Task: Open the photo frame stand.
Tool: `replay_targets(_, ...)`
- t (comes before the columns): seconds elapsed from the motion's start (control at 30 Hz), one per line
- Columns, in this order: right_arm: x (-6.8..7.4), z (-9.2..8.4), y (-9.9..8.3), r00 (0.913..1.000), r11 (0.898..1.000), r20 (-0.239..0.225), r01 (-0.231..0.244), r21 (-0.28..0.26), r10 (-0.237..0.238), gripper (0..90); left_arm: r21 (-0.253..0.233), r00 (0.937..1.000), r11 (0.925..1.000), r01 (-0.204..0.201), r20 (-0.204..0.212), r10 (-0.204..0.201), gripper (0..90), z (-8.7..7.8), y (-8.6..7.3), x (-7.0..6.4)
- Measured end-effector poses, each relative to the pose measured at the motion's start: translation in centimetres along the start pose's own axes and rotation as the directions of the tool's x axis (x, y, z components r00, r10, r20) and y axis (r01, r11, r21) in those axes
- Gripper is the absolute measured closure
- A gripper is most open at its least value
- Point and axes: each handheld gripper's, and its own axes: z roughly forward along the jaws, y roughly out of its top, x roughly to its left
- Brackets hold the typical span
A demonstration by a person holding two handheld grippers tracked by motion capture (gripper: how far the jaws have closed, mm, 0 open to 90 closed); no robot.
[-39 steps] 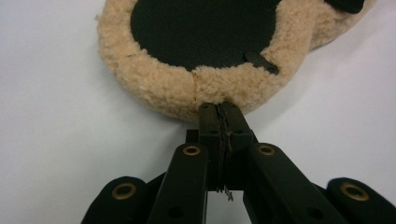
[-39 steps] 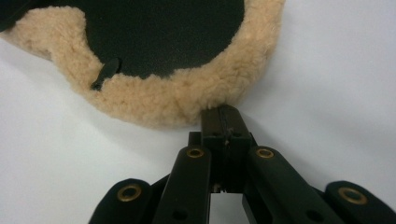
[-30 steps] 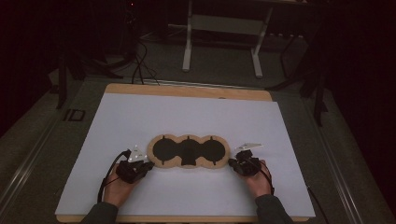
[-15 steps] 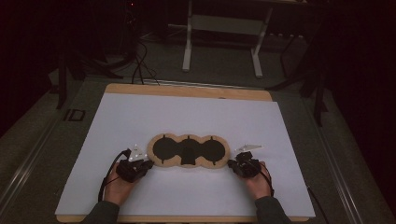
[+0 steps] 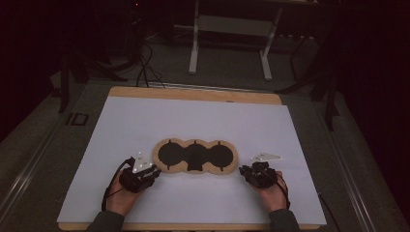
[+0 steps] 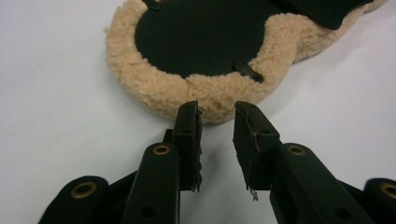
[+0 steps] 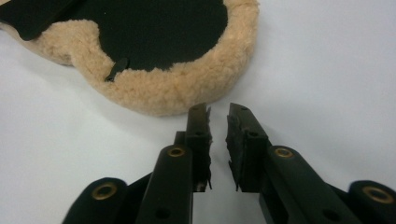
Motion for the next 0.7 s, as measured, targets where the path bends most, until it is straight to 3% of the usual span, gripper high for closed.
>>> replay_targets(0.2, -0.1, -0.2, 0.0, 0.9999, 1.000, -0.008, -0.009, -0.015, 0.009, 69.9, -0.026, 0.9984, 0.9996, -0.007, 0.057, 0.009, 63.6, -0.4, 0.3, -0.7)
replay_targets(0.37, 0.0, -1.1, 0.4, 0.9992, 0.999, -0.039, -0.002, -0.033, 0.001, 65.4, -0.061, 0.9896, 0.9981, 0.009, 0.144, 0.000, 61.1, -0.6, 0.9, -1.6)
replay_targets(0.43, -0.1, -1.6, 0.5, 0.9983, 0.999, -0.058, -0.013, -0.048, 0.011, 63.8, -0.053, 0.9873, 0.9986, -0.004, 0.159, 0.012, 60.8, -0.4, 1.4, -2.0)
replay_targets(0.5, -0.3, -2.2, 0.5, 0.9975, 0.998, -0.068, -0.023, -0.057, 0.019, 62.8, -0.048, 0.9851, 0.9983, -0.033, 0.167, 0.040, 63.7, -0.2, 1.9, -2.5)
replay_targets(0.57, -0.6, -2.9, 0.3, 0.9929, 0.996, -0.111, -0.051, -0.069, 0.043, 62.8, -0.051, 0.9839, 0.9975, -0.049, 0.169, 0.057, 68.4, 0.1, 2.4, -2.9)
replay_targets(0.7, -1.2, -3.7, -0.4, 0.9929, 0.995, -0.103, -0.066, -0.077, 0.058, 62.6, -0.025, 0.9802, 0.9978, -0.061, 0.187, 0.065, 85.4, 1.0, 3.4, -3.5)
